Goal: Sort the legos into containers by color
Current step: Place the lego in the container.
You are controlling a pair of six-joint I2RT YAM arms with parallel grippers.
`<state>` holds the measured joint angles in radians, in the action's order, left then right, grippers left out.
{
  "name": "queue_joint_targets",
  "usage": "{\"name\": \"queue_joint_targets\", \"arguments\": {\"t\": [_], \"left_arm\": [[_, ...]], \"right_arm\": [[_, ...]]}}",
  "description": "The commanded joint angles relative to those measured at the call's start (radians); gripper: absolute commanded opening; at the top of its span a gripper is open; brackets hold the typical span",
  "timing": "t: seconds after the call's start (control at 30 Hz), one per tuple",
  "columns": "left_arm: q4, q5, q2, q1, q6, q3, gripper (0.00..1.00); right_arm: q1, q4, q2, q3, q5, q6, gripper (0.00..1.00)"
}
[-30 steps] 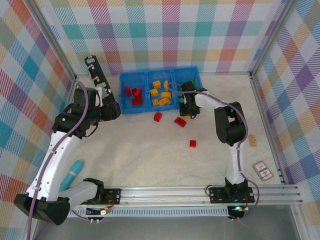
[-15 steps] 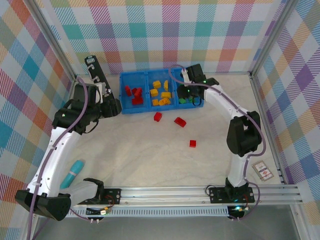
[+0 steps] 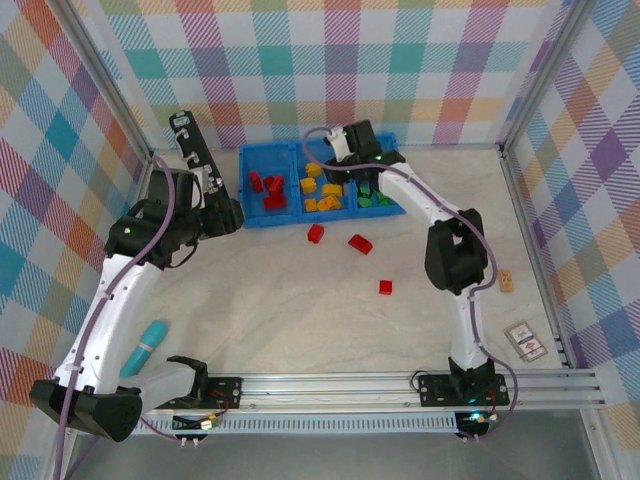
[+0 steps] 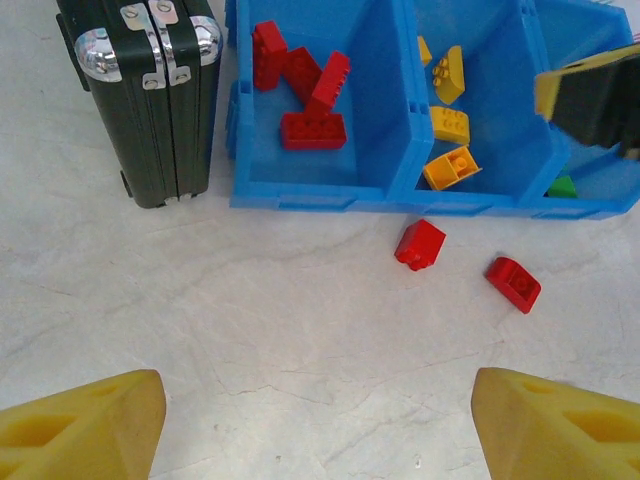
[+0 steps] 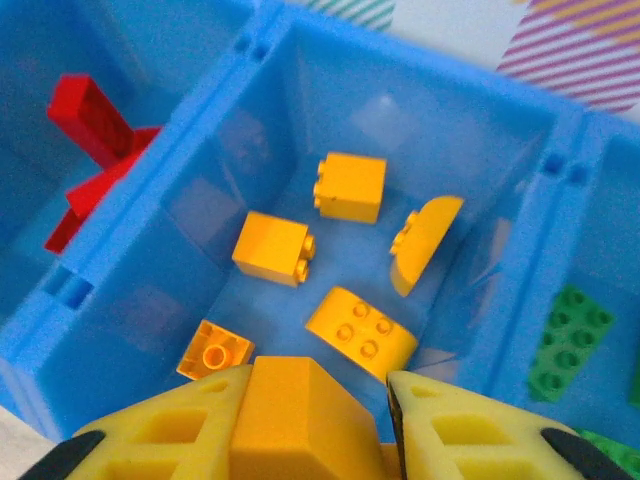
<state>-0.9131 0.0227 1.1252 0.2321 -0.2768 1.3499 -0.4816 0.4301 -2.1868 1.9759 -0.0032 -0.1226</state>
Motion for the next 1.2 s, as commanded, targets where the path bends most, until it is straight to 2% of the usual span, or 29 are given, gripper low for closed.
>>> {"name": "queue_joint_targets", "arguments": {"t": [0.0,0.13,0.2,0.33,0.5,0.77,0.97,1.17], "left_arm": [[0.007,0.012,-0.025,0.003,-0.028,-0.041,0.81],[0.033,-0.001,-0.023,0.039,-0.042,-0.095,0.82],[0.056,-0.010,-0.016,0.058,-0.046,-0.139,0.93],[0.122,-0.007,0.003,0.091,-0.060,-0.221,1.00],[0.213,-0.039,0.056,0.187,-0.056,-0.258,1.00],[0.347,-0.141,0.267,0.353,0.002,-0.262,0.98],[0.447,-0.198,0.456,0.388,0.062,-0.209,0.96],[0.515,-0.177,0.629,0.389,0.115,-0.109,0.96]], "right_arm": [[-0.006,-0.088,-0.010,-0.025,-0.048,-0.052,0.31],[-0.005,-0.085,-0.048,-0.008,-0.047,-0.061,0.33],[-0.006,-0.085,-0.059,-0.005,-0.041,-0.070,0.37],[-0.006,-0.069,-0.056,-0.007,-0.038,-0.087,0.47],[-0.006,-0.070,-0.012,-0.035,-0.056,-0.104,0.59],[-0.006,-0.062,0.053,-0.074,-0.098,-0.110,0.61],[0.001,-0.043,0.197,-0.171,-0.081,-0.120,0.63],[0.021,-0.040,0.371,-0.338,-0.053,-0.095,0.66]]}}
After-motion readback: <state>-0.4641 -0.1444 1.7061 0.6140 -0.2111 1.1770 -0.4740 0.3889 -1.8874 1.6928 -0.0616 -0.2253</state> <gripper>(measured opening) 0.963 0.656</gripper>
